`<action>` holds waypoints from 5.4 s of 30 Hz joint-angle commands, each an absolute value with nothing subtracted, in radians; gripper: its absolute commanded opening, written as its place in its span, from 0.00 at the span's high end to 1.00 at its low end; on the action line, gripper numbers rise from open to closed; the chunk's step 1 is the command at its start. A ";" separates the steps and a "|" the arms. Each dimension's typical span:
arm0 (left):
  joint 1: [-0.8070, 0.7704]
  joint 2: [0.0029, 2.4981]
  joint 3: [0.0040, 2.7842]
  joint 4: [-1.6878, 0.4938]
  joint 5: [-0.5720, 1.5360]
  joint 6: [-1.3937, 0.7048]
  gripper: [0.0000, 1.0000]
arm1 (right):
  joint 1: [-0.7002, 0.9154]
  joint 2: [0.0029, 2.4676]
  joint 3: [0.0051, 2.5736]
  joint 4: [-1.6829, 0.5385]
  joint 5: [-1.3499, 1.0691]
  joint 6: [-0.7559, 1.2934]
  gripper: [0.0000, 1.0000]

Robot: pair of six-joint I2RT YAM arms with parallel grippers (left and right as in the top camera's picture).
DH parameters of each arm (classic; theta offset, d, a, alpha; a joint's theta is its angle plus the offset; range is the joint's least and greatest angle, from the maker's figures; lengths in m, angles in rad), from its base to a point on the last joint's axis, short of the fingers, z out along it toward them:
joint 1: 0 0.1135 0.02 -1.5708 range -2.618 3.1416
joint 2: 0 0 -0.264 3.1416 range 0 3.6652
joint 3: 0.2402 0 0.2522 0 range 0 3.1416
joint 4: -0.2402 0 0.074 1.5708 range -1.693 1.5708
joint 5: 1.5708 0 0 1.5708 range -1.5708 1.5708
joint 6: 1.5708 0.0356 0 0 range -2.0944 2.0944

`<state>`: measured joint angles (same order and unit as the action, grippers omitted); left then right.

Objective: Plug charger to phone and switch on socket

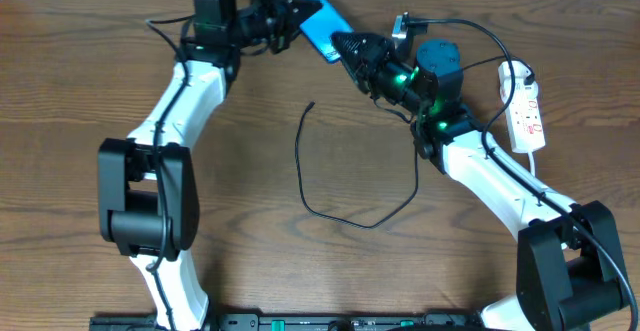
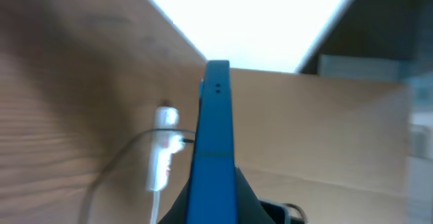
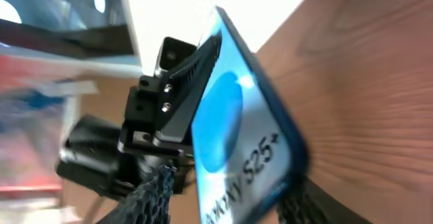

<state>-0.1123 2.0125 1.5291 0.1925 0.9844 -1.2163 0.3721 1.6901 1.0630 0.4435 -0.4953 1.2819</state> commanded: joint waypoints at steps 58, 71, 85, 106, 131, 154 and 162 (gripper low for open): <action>0.242 1.993 1.543 -0.067 1.295 -0.764 0.93 | 0.495 2.336 1.864 -0.685 -0.526 0.682 0.56; 0.242 1.993 1.543 -0.068 1.295 -0.764 0.93 | 0.532 2.359 1.862 -0.662 -0.467 0.723 0.60; 0.242 1.993 1.543 -0.075 1.299 -0.763 0.92 | 0.529 2.383 1.847 -0.625 -0.437 0.786 0.66; 0.242 1.993 1.543 -0.075 1.298 -0.763 0.92 | 0.494 2.473 1.847 -0.583 -0.473 0.807 0.88; 0.242 1.993 1.543 0.065 1.453 -0.850 0.93 | 0.445 2.148 1.848 -0.789 -0.987 0.128 0.99; 0.202 1.993 1.543 0.474 1.503 -1.236 0.93 | 0.470 2.040 1.848 -0.797 -1.055 0.062 0.99; 0.173 1.993 1.543 0.480 1.499 -1.276 0.92 | 0.452 1.995 1.848 -0.850 -1.063 0.062 0.99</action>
